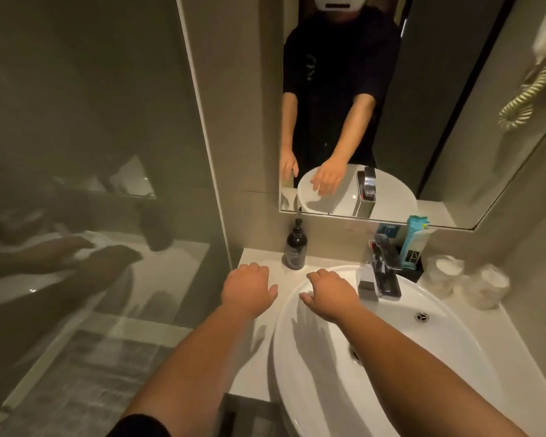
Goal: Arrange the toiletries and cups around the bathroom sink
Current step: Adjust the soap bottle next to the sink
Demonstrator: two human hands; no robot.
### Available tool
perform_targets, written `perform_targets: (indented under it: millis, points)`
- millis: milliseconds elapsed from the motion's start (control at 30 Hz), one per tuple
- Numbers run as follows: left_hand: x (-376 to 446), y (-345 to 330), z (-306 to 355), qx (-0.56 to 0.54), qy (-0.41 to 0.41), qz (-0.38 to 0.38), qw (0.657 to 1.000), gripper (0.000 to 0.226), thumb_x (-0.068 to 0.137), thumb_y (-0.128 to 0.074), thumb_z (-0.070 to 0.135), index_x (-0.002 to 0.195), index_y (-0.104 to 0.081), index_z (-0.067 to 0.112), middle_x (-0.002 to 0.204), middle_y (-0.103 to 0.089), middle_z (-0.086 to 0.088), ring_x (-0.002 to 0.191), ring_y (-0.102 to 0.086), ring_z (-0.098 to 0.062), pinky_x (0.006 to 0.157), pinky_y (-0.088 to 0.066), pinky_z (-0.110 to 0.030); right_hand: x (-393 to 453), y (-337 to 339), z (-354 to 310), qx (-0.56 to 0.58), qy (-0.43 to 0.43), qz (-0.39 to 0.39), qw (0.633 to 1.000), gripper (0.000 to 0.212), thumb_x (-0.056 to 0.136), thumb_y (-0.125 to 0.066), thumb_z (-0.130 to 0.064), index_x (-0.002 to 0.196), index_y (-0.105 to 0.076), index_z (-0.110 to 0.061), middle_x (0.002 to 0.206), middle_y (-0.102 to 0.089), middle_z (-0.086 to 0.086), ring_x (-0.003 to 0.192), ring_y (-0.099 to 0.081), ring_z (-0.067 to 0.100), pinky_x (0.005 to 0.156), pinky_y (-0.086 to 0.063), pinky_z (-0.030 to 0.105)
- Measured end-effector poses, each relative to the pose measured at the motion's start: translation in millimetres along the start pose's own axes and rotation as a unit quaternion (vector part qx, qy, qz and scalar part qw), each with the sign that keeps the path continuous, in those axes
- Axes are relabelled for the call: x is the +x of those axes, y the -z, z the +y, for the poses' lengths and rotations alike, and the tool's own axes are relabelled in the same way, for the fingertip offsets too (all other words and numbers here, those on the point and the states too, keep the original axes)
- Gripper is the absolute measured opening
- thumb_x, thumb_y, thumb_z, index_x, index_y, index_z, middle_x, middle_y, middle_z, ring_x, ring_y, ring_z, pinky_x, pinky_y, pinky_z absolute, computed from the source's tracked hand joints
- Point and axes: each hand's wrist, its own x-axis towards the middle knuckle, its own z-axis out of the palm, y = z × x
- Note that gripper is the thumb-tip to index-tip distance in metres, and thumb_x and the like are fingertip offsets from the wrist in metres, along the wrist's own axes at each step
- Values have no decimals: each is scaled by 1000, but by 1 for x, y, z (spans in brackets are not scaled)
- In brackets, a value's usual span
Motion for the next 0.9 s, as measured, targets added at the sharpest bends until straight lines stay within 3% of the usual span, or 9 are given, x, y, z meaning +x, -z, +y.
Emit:
perform_targets:
  millis: [200,500,667,800,900]
  points:
    - [57,-16,-5,-53,-4,-17,998,49,90,-37,50,121,-52,15,115,-57,-7,107,-52,-28,88,-40,-40,48,-6,13,52,-59,3,997,48,89,-49,-44,128,-50,-16,126,-56,9,116,-50,29,87,-45,38]
    - [113,-43,15,-99,19,-52,994,52,93,-40,48,134,-43,17,131,-53,-7,119,-48,-27,99,-37,-39,107,-18,41,94,-70,-12,993,52,90,-53,-43,132,-44,-13,128,-58,13,117,-53,32,91,-47,41]
    - [134,-53,19,-151,48,-54,986,44,92,-45,45,123,-49,15,123,-57,-8,112,-52,-27,92,-40,-39,132,-26,45,138,-81,4,987,51,90,-56,-41,129,-44,-12,128,-58,14,115,-54,33,92,-48,42]
    - [152,-62,21,-184,55,-68,979,48,93,-49,42,132,-44,14,129,-55,-9,117,-50,-28,94,-41,-40,145,-32,43,185,-88,16,979,41,85,-62,-37,117,-47,-15,115,-63,11,103,-58,32,84,-50,41]
    - [167,-67,19,-215,43,-69,973,40,91,-52,38,126,-48,17,123,-57,-8,109,-55,-28,89,-45,-41,156,-33,43,211,-93,19,973,43,84,-64,-36,119,-46,-17,115,-63,9,102,-58,32,83,-49,39]
